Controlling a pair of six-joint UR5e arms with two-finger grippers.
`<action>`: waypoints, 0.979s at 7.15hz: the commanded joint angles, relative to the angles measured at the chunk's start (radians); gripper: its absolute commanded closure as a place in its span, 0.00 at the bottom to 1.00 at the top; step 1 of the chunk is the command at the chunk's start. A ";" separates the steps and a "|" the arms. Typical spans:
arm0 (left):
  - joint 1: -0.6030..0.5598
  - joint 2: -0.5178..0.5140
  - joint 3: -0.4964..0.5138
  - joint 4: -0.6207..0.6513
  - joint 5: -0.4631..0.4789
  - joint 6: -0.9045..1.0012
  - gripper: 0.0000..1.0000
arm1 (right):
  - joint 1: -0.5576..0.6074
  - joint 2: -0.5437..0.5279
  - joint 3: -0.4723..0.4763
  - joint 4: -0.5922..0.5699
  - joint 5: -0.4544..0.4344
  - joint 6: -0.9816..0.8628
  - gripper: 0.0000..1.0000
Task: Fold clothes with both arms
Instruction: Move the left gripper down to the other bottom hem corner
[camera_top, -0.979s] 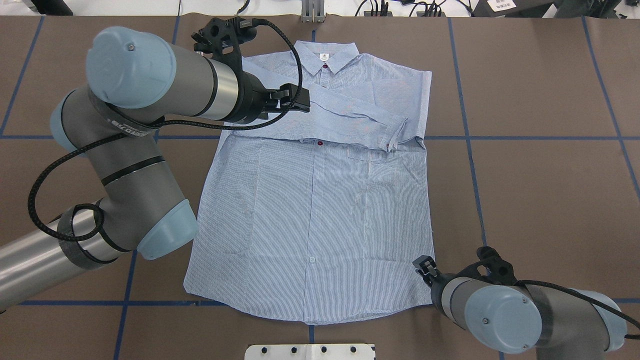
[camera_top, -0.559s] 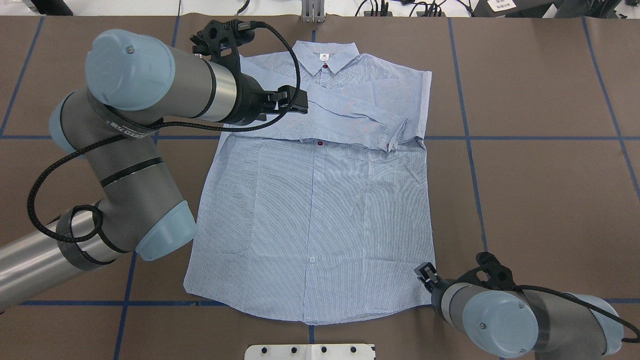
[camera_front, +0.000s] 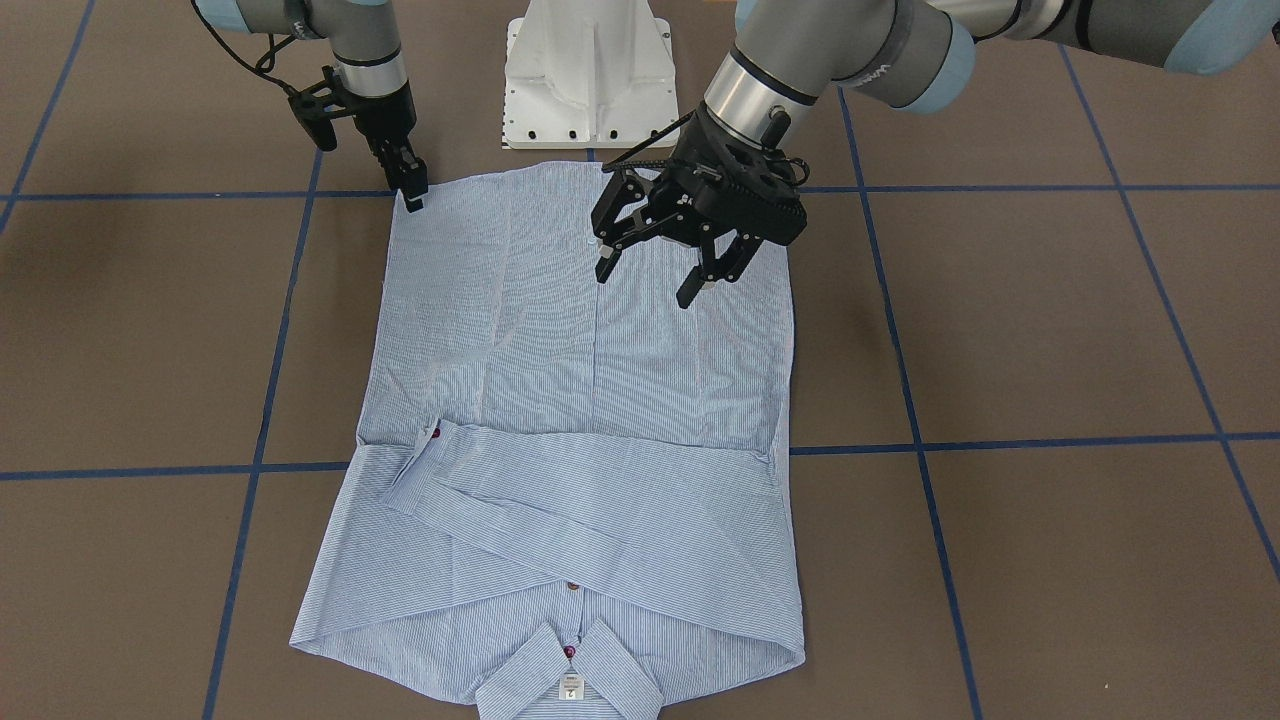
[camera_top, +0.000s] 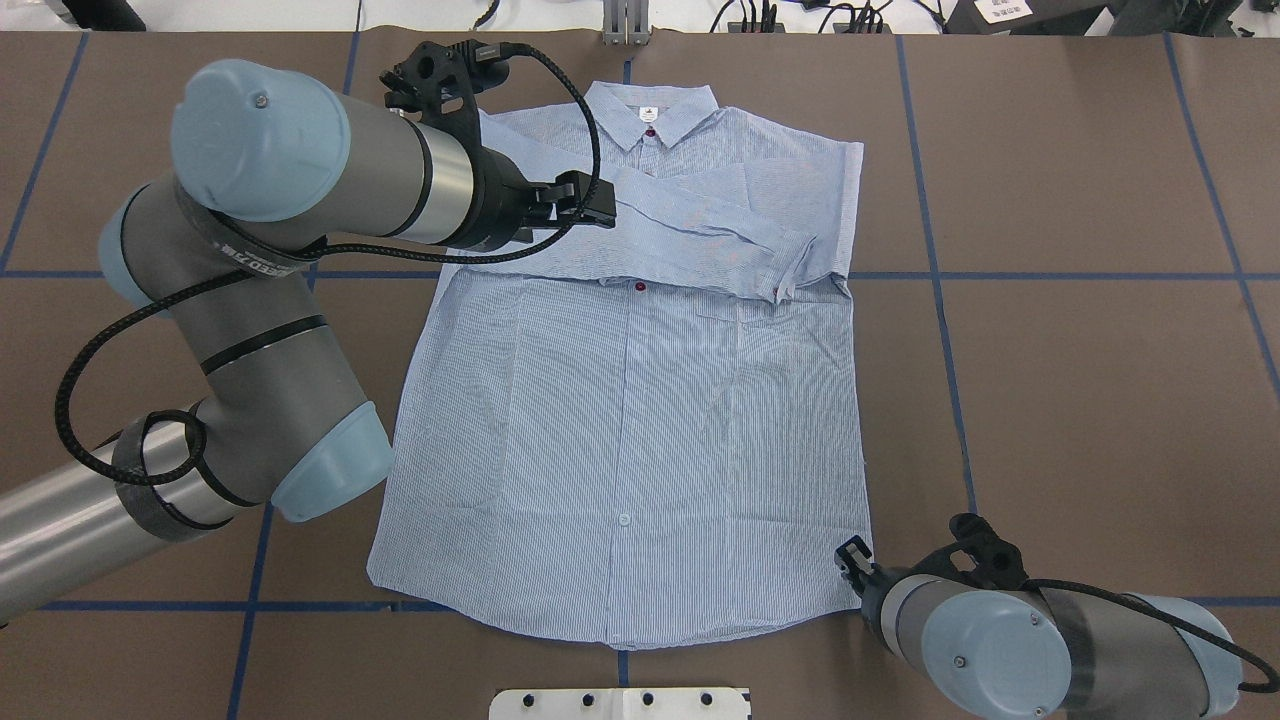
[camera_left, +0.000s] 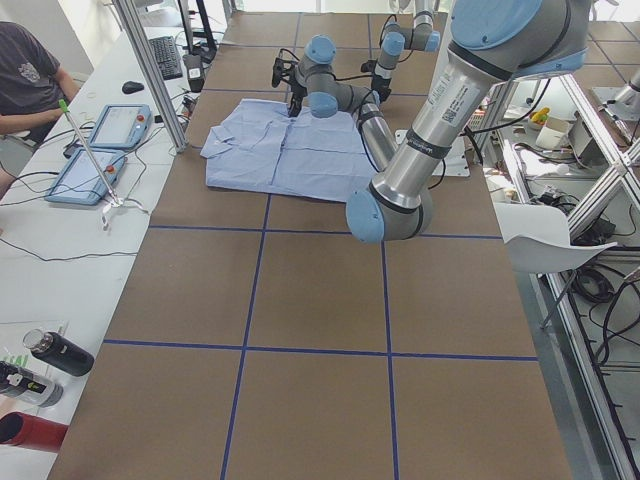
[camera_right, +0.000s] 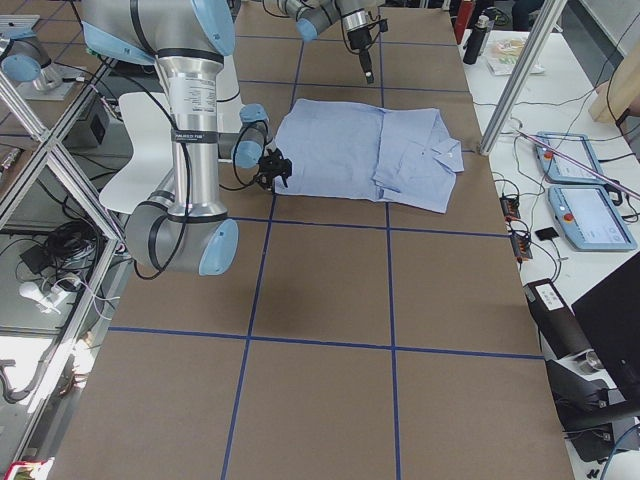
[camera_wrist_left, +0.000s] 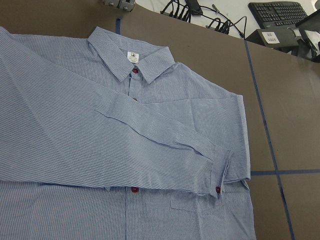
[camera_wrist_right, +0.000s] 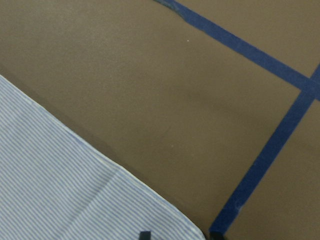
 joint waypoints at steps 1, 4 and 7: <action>-0.002 0.003 -0.003 0.000 0.001 -0.001 0.09 | 0.000 -0.003 0.019 -0.001 0.002 0.003 1.00; 0.012 0.255 -0.194 0.000 0.011 -0.002 0.09 | 0.002 -0.046 0.062 -0.003 0.005 -0.003 1.00; 0.260 0.547 -0.351 0.005 0.168 -0.227 0.10 | 0.004 -0.061 0.071 -0.003 0.011 -0.006 1.00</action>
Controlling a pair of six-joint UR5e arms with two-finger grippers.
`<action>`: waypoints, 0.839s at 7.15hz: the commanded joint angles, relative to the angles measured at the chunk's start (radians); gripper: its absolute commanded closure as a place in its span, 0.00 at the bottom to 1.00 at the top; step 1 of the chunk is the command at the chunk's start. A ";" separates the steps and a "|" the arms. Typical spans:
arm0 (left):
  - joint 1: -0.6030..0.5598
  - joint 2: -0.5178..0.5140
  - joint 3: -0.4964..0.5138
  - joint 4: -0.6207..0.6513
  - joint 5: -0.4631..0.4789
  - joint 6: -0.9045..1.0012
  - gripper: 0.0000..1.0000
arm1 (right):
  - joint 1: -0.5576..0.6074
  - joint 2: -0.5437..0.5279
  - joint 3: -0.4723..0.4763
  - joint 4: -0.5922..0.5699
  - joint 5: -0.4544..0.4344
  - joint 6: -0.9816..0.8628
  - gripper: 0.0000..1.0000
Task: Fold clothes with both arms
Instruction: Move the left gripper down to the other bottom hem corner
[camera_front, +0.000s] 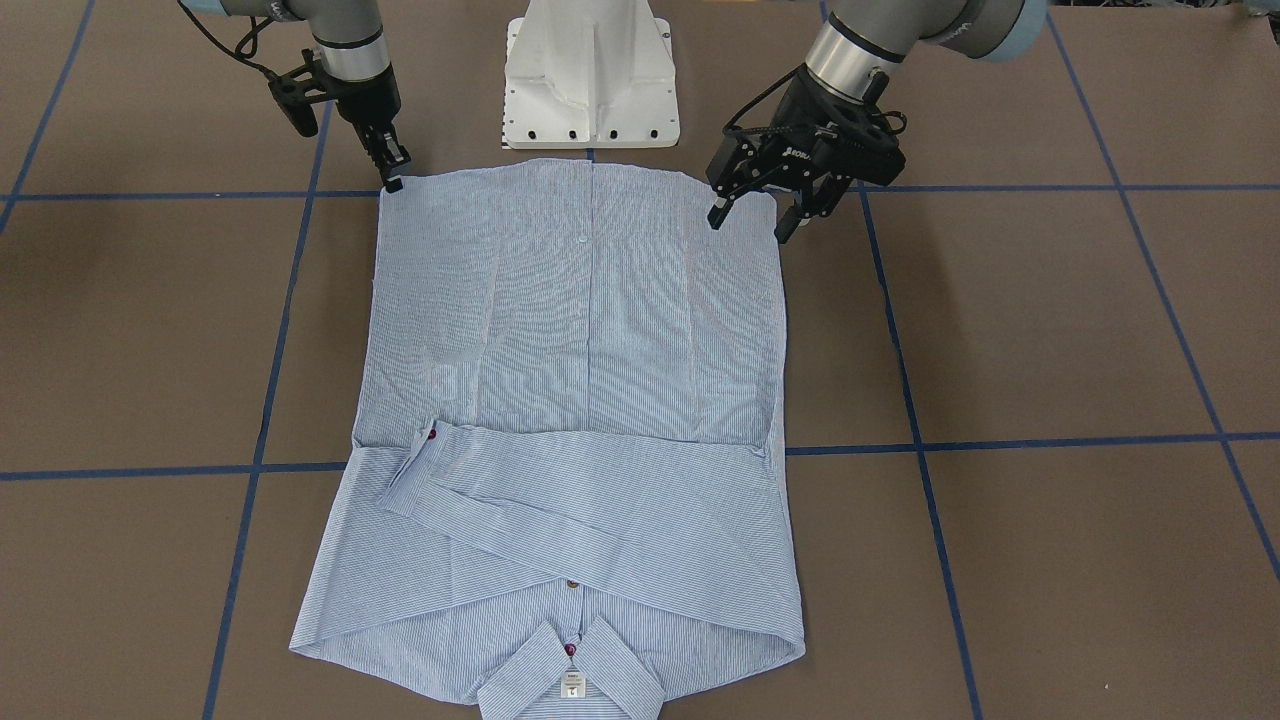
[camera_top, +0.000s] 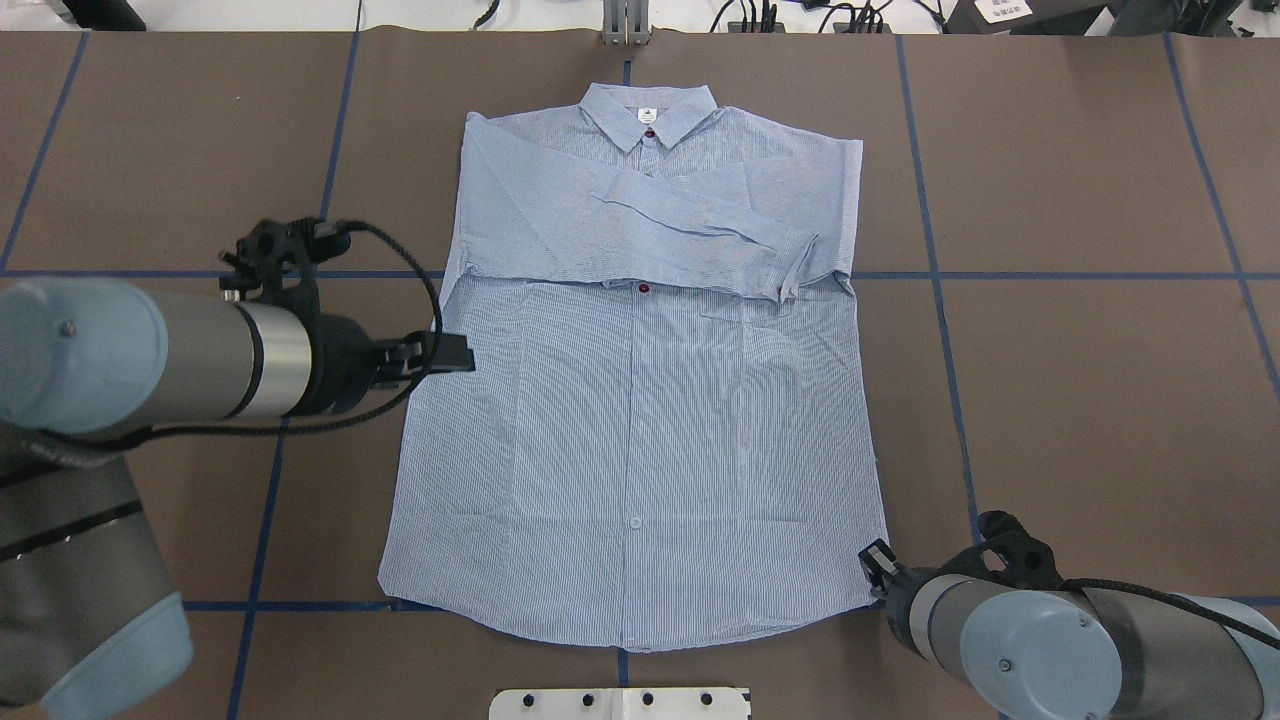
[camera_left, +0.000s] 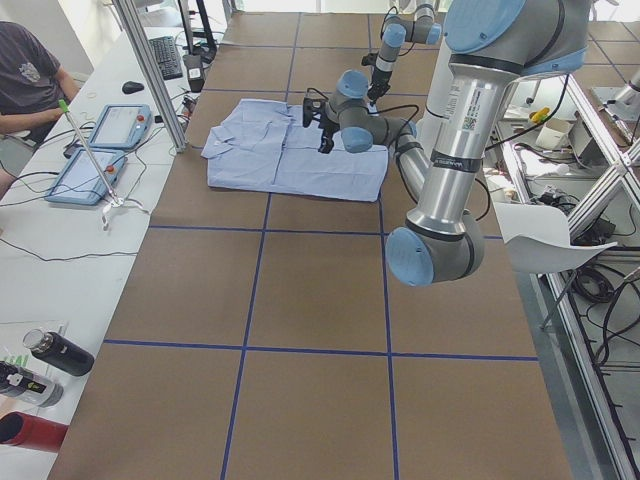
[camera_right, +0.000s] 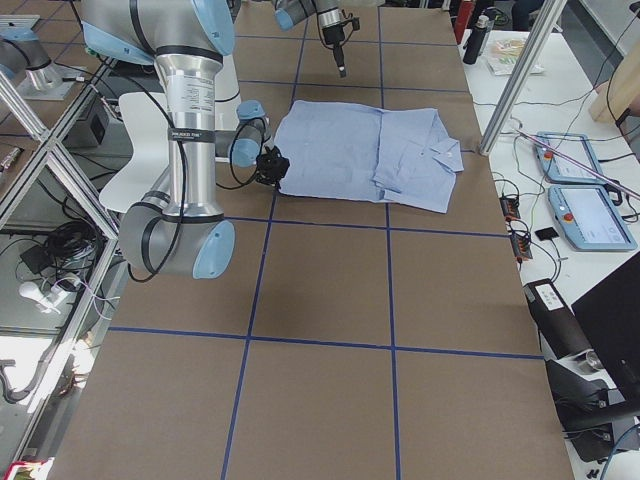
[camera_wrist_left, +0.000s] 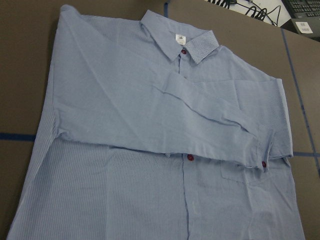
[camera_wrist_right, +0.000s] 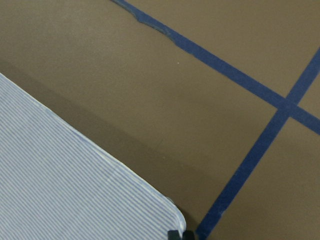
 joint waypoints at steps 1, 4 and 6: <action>0.158 0.153 -0.055 0.013 0.066 -0.155 0.14 | 0.001 -0.005 0.003 0.000 0.006 -0.002 1.00; 0.256 0.190 -0.037 0.036 0.064 -0.246 0.24 | 0.001 -0.005 0.003 0.000 0.008 -0.002 1.00; 0.262 0.175 0.020 0.036 0.064 -0.250 0.28 | 0.002 -0.008 0.009 -0.001 0.009 -0.002 1.00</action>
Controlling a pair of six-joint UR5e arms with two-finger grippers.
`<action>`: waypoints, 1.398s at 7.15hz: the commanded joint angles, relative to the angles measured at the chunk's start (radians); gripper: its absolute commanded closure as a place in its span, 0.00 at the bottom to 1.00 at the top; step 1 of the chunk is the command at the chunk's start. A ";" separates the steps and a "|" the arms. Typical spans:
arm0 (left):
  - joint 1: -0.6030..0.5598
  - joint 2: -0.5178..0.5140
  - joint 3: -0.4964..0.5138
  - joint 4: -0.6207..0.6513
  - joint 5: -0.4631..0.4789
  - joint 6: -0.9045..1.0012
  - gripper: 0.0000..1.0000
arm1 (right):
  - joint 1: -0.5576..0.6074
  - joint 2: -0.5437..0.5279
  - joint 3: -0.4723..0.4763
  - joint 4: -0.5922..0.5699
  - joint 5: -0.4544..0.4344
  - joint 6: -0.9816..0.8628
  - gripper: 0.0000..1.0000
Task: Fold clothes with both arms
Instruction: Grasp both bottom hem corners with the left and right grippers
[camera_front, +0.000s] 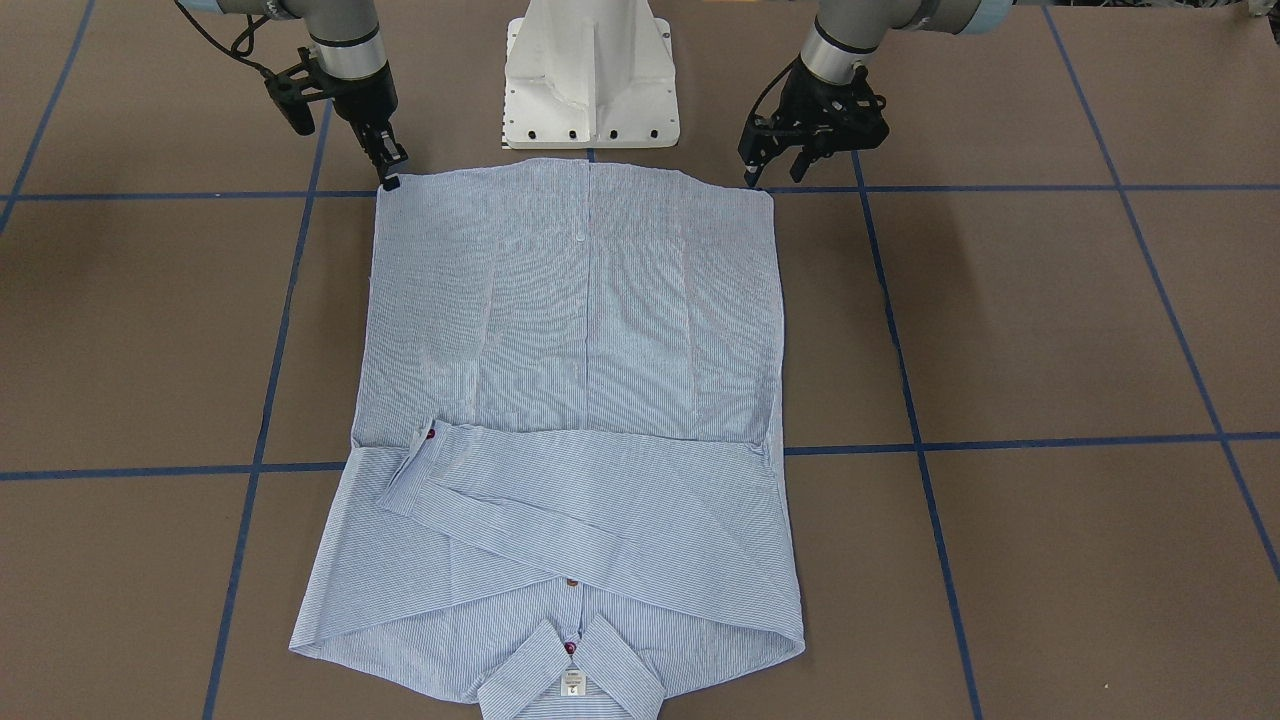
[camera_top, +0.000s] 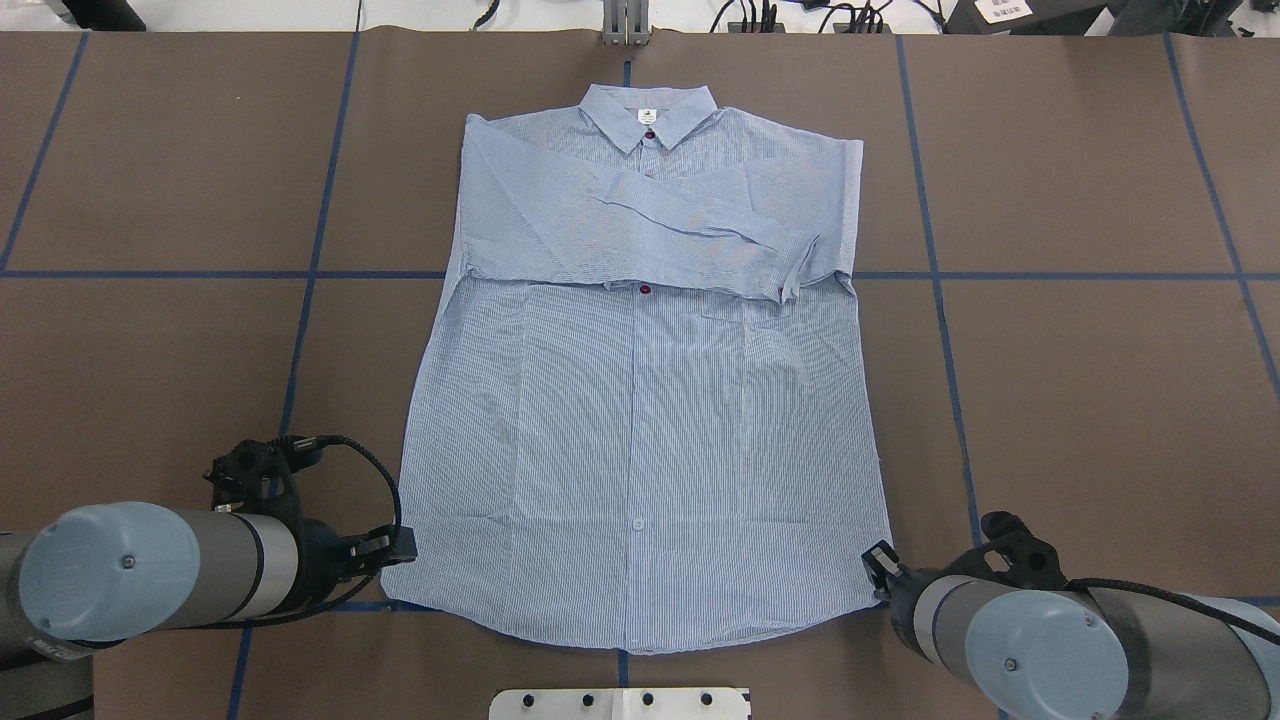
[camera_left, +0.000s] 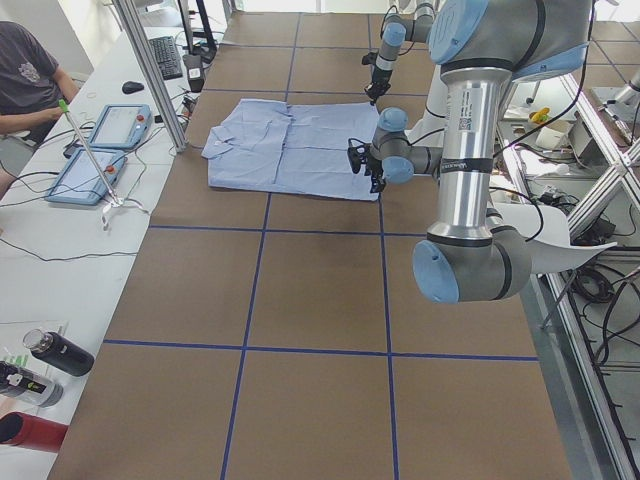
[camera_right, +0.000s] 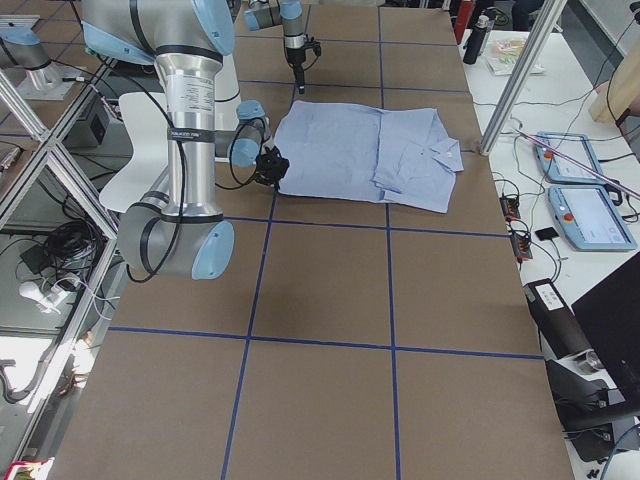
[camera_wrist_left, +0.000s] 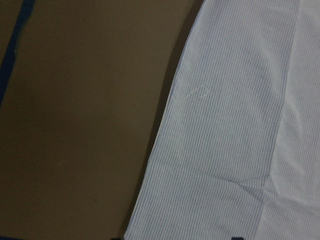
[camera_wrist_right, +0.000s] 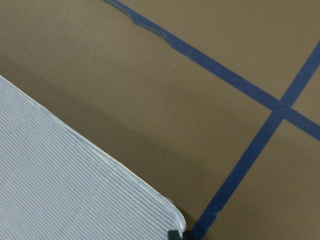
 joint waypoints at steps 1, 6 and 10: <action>0.007 -0.018 0.057 0.002 0.000 -0.005 0.30 | 0.001 -0.004 0.004 0.001 0.007 0.000 1.00; 0.015 -0.046 0.094 0.002 -0.002 -0.005 0.42 | 0.002 -0.010 0.010 -0.001 0.007 0.000 1.00; 0.035 -0.050 0.107 0.000 -0.005 -0.005 0.45 | 0.001 -0.014 0.016 -0.001 0.011 0.000 1.00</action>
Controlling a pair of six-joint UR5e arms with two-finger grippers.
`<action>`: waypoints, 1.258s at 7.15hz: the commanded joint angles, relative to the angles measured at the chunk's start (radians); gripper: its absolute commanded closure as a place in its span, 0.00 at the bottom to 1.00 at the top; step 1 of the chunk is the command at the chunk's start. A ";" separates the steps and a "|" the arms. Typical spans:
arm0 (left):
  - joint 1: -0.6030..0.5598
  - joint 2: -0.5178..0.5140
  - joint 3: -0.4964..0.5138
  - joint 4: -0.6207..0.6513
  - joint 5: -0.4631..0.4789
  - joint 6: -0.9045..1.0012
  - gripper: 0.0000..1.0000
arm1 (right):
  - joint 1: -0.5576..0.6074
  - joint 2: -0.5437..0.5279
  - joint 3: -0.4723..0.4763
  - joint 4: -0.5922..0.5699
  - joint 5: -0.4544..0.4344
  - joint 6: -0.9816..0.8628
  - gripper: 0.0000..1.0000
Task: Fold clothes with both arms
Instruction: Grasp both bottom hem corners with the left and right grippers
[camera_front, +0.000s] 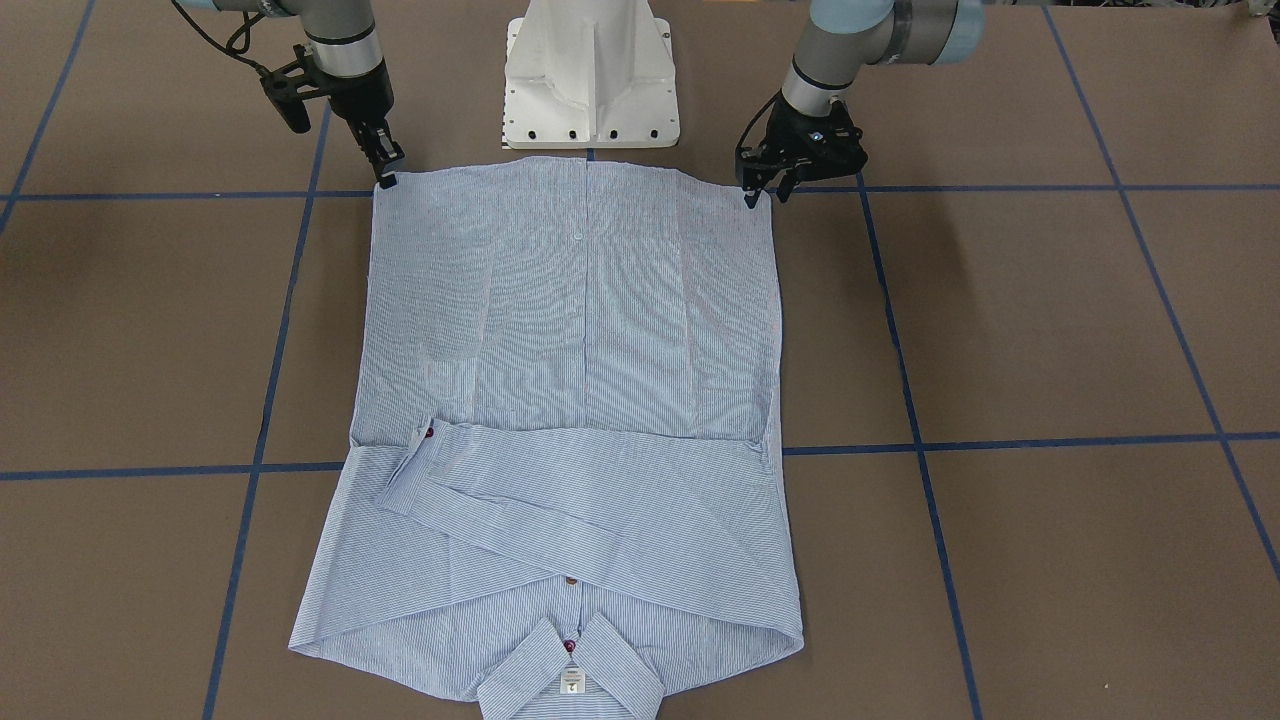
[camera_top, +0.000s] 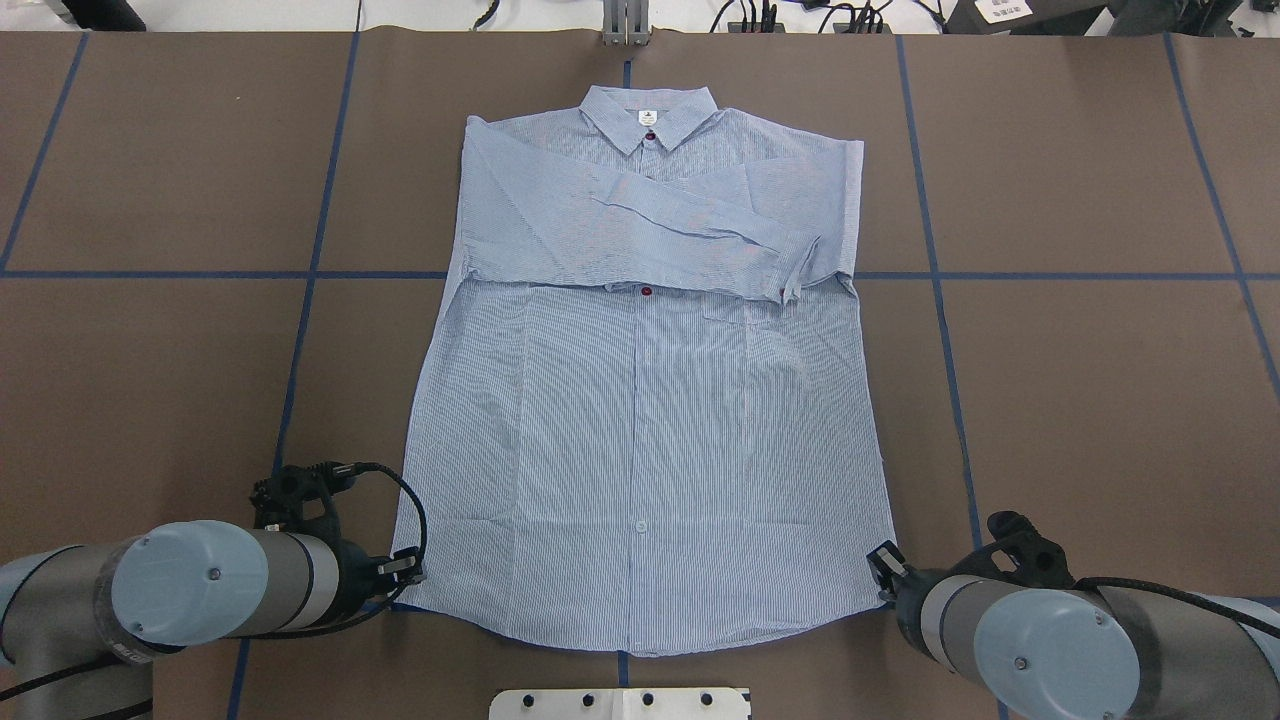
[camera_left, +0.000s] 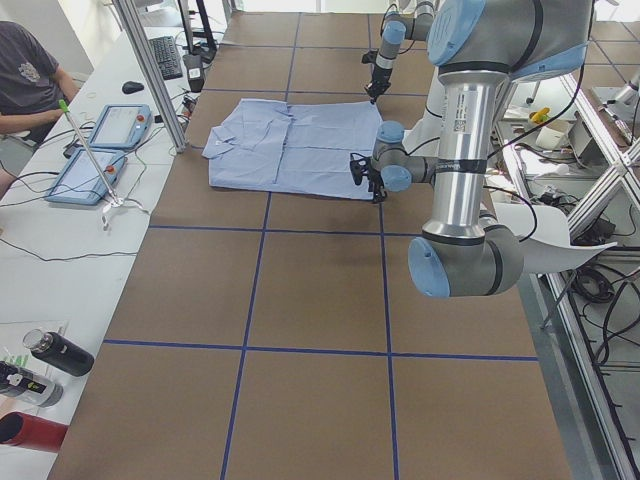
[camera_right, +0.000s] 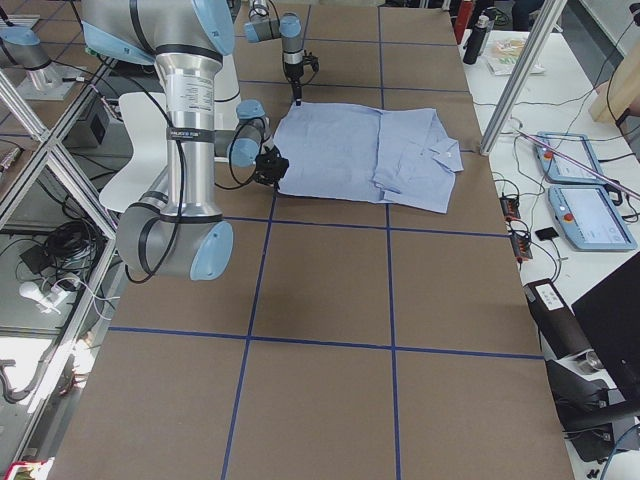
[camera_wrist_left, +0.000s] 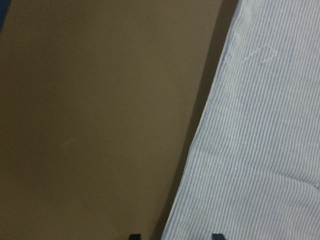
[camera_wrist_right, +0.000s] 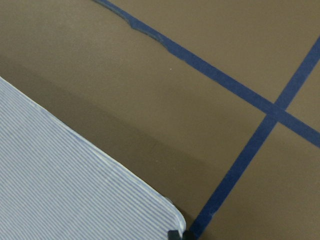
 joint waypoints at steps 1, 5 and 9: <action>0.002 -0.002 0.000 0.000 -0.001 0.000 0.56 | 0.000 -0.003 0.003 0.000 0.003 0.000 1.00; 0.000 0.001 -0.023 0.001 -0.004 -0.002 1.00 | 0.005 -0.009 0.005 0.002 0.006 0.000 1.00; 0.003 0.025 -0.193 0.075 -0.041 -0.078 1.00 | 0.017 -0.029 0.069 0.000 0.026 0.000 1.00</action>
